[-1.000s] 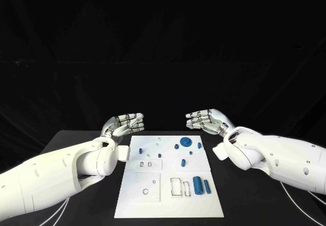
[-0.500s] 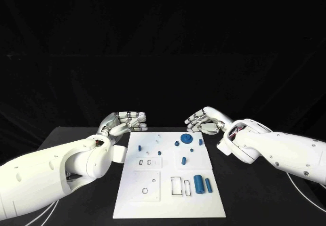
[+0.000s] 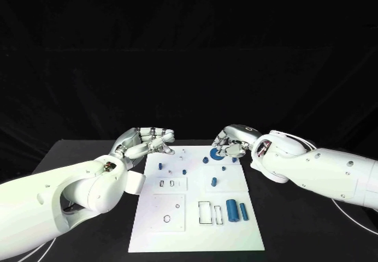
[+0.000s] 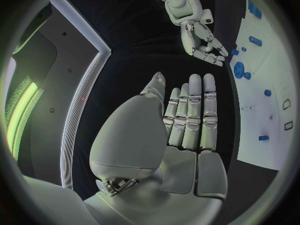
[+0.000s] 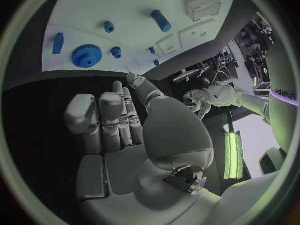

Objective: Assemble the parts on the task board

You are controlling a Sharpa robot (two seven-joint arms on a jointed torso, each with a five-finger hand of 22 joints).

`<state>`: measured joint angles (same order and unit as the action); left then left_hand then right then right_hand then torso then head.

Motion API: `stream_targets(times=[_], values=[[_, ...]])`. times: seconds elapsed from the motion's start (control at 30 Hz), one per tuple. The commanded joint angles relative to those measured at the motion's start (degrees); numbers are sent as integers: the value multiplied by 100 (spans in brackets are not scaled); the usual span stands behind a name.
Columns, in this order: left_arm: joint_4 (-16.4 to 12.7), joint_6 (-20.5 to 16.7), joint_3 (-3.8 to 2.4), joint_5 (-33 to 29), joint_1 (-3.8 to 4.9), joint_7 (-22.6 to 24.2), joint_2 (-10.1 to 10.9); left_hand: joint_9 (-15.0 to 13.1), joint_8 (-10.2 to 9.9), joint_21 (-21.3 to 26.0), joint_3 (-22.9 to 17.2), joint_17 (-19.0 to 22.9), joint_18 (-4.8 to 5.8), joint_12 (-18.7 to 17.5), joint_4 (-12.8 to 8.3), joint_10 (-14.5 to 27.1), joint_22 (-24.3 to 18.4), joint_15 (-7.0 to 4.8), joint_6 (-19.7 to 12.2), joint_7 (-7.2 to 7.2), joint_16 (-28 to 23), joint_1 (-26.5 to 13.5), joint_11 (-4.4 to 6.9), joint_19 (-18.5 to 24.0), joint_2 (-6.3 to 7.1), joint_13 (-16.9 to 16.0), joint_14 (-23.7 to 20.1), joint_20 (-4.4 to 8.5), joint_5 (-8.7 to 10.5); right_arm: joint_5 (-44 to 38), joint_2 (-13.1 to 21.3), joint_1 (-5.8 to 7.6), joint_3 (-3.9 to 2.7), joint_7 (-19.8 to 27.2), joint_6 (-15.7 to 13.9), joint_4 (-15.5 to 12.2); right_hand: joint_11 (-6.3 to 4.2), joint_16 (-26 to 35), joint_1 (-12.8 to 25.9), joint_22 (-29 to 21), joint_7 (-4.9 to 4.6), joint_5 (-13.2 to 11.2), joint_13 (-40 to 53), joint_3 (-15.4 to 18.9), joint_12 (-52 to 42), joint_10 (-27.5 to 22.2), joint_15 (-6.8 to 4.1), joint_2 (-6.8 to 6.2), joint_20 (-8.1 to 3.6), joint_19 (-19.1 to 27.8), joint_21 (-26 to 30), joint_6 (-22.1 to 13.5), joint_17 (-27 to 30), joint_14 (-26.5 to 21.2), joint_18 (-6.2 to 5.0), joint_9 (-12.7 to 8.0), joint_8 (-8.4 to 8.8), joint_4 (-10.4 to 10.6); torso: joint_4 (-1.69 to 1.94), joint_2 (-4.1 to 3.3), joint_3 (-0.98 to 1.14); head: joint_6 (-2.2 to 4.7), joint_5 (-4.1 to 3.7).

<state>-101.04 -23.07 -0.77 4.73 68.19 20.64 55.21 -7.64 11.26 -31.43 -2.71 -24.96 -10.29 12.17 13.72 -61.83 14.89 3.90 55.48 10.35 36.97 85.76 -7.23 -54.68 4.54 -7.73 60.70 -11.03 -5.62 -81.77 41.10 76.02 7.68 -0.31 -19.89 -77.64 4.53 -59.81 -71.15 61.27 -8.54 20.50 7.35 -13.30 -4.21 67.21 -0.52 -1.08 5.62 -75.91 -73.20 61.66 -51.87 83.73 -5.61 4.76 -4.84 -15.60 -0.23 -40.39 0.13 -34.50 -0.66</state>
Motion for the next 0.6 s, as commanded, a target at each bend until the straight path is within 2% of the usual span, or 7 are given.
stream_targets(times=[0.03, 0.2, 0.3, 0.4, 0.6], values=[[-95, 131, -16, 105, 28, -34, 34, -20, 31, -115, 54, -117, -2, 32, -4, 38, 75, 4, -46, 5, 180, -11, 5, 62, -39, -23, -83, 21, 23, -843, -73, 8, -3, -446, 102, 32, 20, -527, 76, 541, 28, 30, 21, -101, 6, -75, 39, -48, 18, -204, -351, -18, -531, 273, 118, 11, 37, 16, 29, -143, 19, -10, -4], [-147, 137, -37, 117, 57, -25, 79, -31, 29, -189, 76, -176, -2, 30, 2, 58, 124, 9, -58, 5, 273, -15, 2, 96, -39, -35, -146, 24, 24, -1046, -185, 10, -5, -556, 121, 84, 23, -1065, 103, 1154, 29, 21, 50, -226, -3, -110, 52, -91, 39, -460, -730, -40, -1076, 283, 218, 21, 52, 54, 47, -218, 28, -9, -18], [-126, 159, -47, 121, 71, -24, 85, -36, 27, -235, 91, -208, -5, 29, 13, 71, 154, 10, -66, 7, 331, -30, -1, 109, -45, -42, -163, 27, 24, -1147, -281, 11, -5, -626, 146, 148, 27, -1347, 113, 1651, 32, 17, 64, -292, -8, -111, 53, -113, 45, -721, -1022, -63, -1372, 313, 310, 23, 63, 80, 42, -251, 36, -12, -12], [-101, 169, -51, 122, 77, -22, 73, -39, 24, -262, 97, -225, -6, 27, 16, 82, 170, 10, -75, 9, 363, -33, -3, 114, -47, -46, -169, 29, 24, -1202, -348, 11, -6, -670, 182, 198, 28, -1430, 125, 1845, 36, 8, 71, -319, -10, -113, 55, -129, 48, -825, -1133, -80, -1445, 313, 347, 24, 69, 99, 44, -267, 41, 17, -12], [-85, 201, -55, 124, 84, -33, 65, -45, 20, -302, 112, -246, -2, 4, 25, 140, 199, 26, -92, 21, 396, -44, -19, 160, -54, -45, -236, 26, 22, -1290, -477, 10, -5, -730, 298, 316, 44, -1493, 148, 1898, 34, -24, 68, -343, 18, -189, 69, -168, 59, -843, -1166, -106, -1482, 301, 355, 23, 78, 130, 79, -291, 40, 27, -52]])
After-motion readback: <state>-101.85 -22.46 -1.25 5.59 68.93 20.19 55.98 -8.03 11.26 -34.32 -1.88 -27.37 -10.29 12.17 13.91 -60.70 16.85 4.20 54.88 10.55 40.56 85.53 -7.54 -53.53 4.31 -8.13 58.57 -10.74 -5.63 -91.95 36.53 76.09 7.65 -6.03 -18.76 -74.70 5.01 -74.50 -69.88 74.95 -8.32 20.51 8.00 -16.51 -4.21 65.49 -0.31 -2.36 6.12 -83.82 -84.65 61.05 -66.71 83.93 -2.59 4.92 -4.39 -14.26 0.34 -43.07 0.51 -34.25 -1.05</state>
